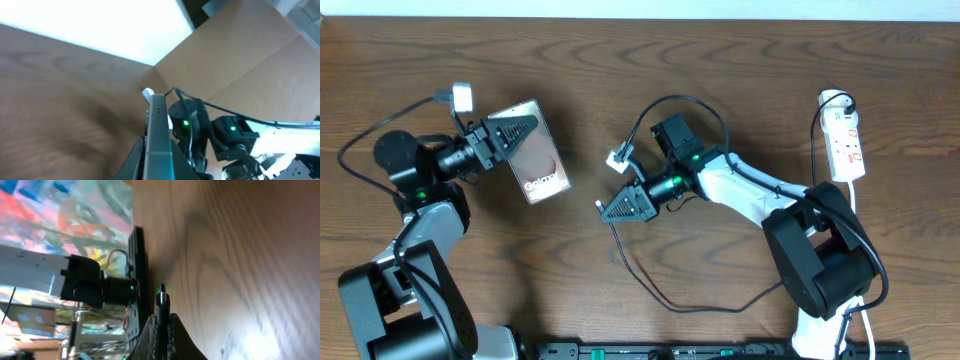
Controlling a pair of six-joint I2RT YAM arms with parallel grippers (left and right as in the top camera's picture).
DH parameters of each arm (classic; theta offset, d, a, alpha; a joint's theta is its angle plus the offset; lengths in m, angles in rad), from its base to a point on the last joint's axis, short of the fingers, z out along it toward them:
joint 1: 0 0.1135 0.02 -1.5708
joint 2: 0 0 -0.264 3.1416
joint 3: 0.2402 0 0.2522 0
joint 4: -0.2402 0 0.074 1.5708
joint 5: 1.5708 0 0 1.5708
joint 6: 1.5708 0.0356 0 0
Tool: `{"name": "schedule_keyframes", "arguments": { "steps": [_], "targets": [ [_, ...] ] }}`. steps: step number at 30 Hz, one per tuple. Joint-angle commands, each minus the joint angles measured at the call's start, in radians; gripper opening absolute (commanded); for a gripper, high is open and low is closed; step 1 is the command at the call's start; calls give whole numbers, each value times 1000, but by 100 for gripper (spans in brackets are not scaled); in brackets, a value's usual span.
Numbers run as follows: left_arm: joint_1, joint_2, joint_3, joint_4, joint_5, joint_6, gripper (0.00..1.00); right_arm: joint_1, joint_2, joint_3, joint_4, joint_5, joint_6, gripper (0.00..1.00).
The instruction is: Plug charger to phone and switch on socket
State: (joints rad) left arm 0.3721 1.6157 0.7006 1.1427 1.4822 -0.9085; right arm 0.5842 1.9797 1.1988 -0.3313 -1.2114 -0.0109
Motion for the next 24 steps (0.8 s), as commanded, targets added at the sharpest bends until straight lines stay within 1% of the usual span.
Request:
{"name": "schedule_keyframes", "arguments": {
  "steps": [1,3,6,11,17,24],
  "targets": [
    [5,-3,17,104,-10,-197,8,-1,7,0,81,-116,-29,1],
    [5,-3,17,150,-10,-234,7,-1,9,0,144,-163,-29,1],
    [5,-3,17,164,-21,-257,7,-1,19,0,214,-216,-28,1],
    [5,-3,17,164,-43,-257,8,-1,47,0,229,-226,-28,1],
    [3,-3,17,165,-70,-276,7,-1,113,0,340,-348,-27,1],
    [-2,-3,17,165,-69,-275,8,0,135,0,407,-348,-7,1]
  ]
}}
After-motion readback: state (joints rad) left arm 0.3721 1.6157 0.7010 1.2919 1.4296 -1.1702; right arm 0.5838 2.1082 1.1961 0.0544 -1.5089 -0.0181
